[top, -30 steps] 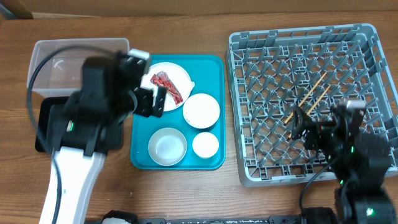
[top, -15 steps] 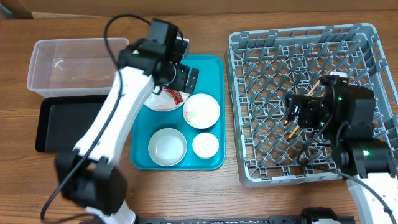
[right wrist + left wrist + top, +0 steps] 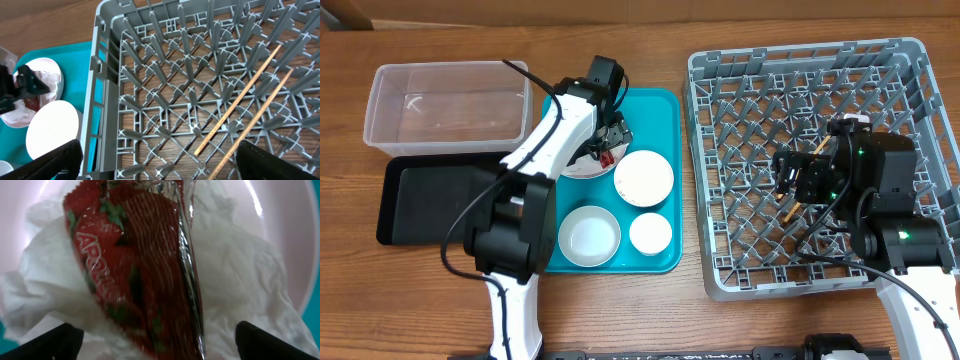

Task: Sort waste into correct bins and load items into the dishwasher
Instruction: 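Reach the left gripper to the plate and grasp the red wrapper and tissue, then carry the wrapper left and drop it into the clear bin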

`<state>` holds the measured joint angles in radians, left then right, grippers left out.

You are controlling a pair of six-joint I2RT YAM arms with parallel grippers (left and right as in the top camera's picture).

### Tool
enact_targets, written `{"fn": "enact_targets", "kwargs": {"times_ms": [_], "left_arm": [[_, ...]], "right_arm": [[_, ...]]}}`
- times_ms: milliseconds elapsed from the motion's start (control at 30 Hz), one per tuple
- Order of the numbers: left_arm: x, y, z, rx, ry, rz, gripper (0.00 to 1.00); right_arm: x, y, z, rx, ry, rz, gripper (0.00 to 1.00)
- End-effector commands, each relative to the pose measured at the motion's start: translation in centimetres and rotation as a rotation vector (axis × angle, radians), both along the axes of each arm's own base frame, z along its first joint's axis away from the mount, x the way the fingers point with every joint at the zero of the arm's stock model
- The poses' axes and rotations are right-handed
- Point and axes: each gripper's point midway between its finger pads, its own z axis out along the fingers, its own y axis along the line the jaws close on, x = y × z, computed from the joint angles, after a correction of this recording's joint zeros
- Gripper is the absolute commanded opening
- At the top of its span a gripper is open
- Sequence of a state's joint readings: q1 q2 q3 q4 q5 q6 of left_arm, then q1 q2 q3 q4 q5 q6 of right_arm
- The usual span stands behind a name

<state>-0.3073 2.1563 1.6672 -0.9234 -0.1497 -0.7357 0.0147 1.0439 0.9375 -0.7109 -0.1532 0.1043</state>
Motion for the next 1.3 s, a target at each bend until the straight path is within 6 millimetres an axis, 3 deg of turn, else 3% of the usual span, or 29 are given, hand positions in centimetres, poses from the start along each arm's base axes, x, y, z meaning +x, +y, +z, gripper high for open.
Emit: {"fn": "enact_targets", "kwargs": {"times_ms": [0,100,167,200,300,400,500,600,767,867,967,1067,1133,1267], "left_arm": [[0.9,0.8,-0.9,-0.029,-0.005,0.079,0.93],[1.3,1.5,-1.7,-0.044,0.001,0.099,0.82],[1.5,1.8,-2.3,-0.074,0.012,0.113,0.56],[1.5,1.9,-2.6,-0.078,0.018,0.115,0.38],[1.5,2.0,-3.0,-0.077,0.026,0.116,0.04],[1.7,1.0,-2.7,-0.108,0.022,0.025,0.04],[2.4,-0.8,-1.1,-0.178,0.007,-0.133,0.04],[3.1,-1.5,2.5,-0.198,-0.012,-0.208,0.04],[3.8,-0.5,10.4,-0.196,-0.058,-0.217,0.04],[3.9,1.6,14.5,-0.188,-0.087,-0.193,0.04],[3.8,4.9,16.0,-0.164,-0.091,-0.13,0.04],[3.4,8.6,15.9,-0.146,-0.067,-0.053,0.04],[2.7,12.0,15.1,-0.107,-0.032,0.018,0.04],[1.9,16.4,13.1,-0.015,0.017,0.092,0.04]], "right_arm": [[0.3,0.3,1.2,0.006,-0.028,0.011,1.0],[0.3,0.3,1.1,0.006,-0.023,0.011,1.0],[0.3,0.3,1.1,0.006,-0.022,0.011,1.0],[0.3,0.3,1.1,0.006,-0.023,0.011,1.0],[0.3,0.3,1.1,0.006,-0.022,0.011,1.0],[0.3,0.3,1.1,0.006,-0.022,0.011,1.0],[0.3,0.3,1.1,0.006,-0.023,0.01,1.0],[0.3,0.3,1.1,0.006,-0.023,0.01,1.0],[0.3,0.3,1.1,0.006,-0.023,0.01,1.0],[0.3,0.3,1.1,0.006,-0.023,0.011,1.0],[0.3,0.3,1.1,0.006,-0.023,0.011,1.0],[0.3,0.3,1.1,0.006,-0.023,0.011,1.0],[0.3,0.3,1.1,0.006,-0.023,0.011,1.0],[0.3,0.3,1.1,0.006,-0.023,0.011,1.0]]}}
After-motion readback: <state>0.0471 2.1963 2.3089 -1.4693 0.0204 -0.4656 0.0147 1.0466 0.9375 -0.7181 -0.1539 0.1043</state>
